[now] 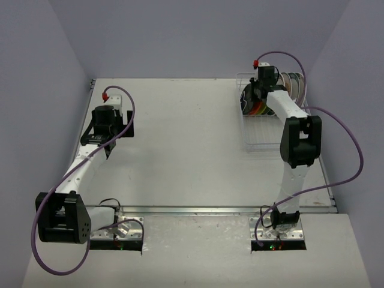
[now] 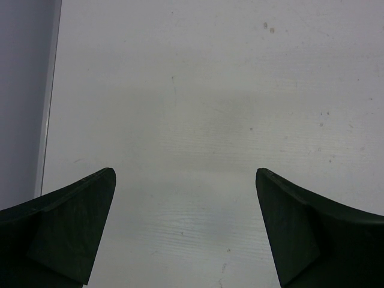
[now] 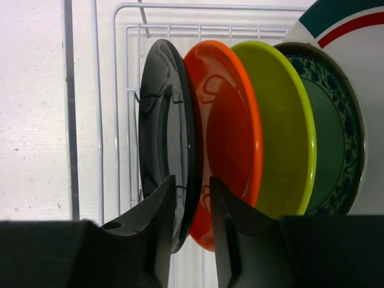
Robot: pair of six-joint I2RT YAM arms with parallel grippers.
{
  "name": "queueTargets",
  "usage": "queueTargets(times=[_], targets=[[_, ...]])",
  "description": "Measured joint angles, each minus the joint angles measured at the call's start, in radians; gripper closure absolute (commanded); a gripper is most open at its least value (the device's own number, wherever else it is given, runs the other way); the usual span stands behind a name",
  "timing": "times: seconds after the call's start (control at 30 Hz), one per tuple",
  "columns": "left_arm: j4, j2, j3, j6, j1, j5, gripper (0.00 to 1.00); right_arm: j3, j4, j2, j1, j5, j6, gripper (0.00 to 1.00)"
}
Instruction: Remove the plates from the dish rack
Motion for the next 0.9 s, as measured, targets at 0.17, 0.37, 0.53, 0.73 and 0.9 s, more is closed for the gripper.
queueTargets(times=[0.17,0.37,0.53,0.73,0.9], targets=[[0.000,0.013,0.000,-0.007,0.000,-0.011,0.00,0.015,0.012,0.006,0.016,0.041,-0.009,0.94],[0.000,0.022,0.000,-0.011,0.000,-0.022,0.00,-0.023,0.070,-0.015,0.073,0.157,-0.098,1.00],[0.000,0.023,0.003,-0.016,0.000,-0.036,0.00,-0.047,0.139,-0.058,0.128,0.273,-0.229,1.00],[-0.014,0.024,0.039,-0.003,0.000,-0.038,0.00,-0.047,0.209,-0.151,0.170,0.355,-0.337,1.00],[-0.047,0.023,0.117,0.049,0.000,0.119,0.01,-0.051,0.191,-0.274,0.175,0.276,-0.320,1.00]])
